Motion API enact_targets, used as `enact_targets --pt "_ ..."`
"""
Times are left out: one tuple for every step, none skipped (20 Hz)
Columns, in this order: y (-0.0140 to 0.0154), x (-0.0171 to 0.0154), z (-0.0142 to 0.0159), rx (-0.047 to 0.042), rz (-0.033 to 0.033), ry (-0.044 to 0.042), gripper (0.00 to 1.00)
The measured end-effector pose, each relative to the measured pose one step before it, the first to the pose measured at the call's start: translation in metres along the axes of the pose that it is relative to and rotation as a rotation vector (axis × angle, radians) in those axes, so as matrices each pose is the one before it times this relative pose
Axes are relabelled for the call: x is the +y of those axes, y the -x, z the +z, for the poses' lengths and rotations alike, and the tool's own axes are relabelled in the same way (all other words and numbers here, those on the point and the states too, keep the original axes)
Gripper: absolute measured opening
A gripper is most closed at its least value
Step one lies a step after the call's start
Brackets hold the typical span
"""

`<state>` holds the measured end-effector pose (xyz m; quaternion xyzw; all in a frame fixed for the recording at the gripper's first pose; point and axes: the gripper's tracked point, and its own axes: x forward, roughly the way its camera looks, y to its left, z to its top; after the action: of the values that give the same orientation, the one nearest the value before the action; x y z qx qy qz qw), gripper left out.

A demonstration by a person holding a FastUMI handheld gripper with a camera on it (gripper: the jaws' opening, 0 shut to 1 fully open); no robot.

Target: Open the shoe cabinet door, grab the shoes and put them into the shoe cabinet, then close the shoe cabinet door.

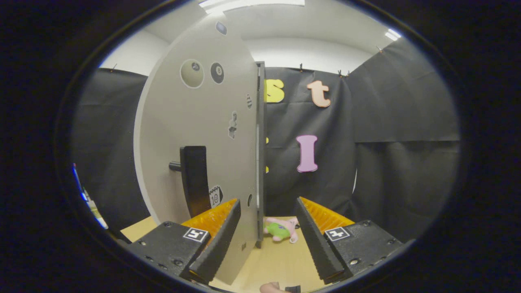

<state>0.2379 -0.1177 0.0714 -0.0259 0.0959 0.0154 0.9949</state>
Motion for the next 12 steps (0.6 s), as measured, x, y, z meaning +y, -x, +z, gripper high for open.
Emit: enact_targets --pt "0.00231 0.00835 0.00021 -0.00596 -0.00600 0.00614 0.90" --pt "0.00020 0.00759 0.00137 -0.00540 -0.00486 0.01010 0.90" --pt "-0.00198 0.00776 0.00133 -0.00473 -0.00421 0.00935 0.90" --pt "-0.00151 0.00893 -0.00020 -0.00260 -0.00154 0.00729 0.90" --pt "-0.00150 0.00877 -0.00110 0.00280 0.00331 0.00460 0.90" --pt "-0.00226 0.00823 -0.00044 0.00254 0.00467 0.00403 0.90" --pt "-0.00142 0.00755 0.00046 -0.00137 0.00418 0.00274 0.90" --pt "-0.00175 0.00718 0.00024 0.00268 0.00160 -0.00008 0.90" --pt "-0.00229 0.00410 0.00026 0.00010 -0.00090 0.00059 0.90" --pt "-0.00290 0.00400 0.00150 -0.00125 -0.00040 0.00429 0.90" --pt "-0.00200 0.00384 0.00120 -0.00351 -0.00025 0.00707 0.90" --pt "-0.00213 0.00382 0.00119 -0.00694 -0.00128 0.00509 0.90"
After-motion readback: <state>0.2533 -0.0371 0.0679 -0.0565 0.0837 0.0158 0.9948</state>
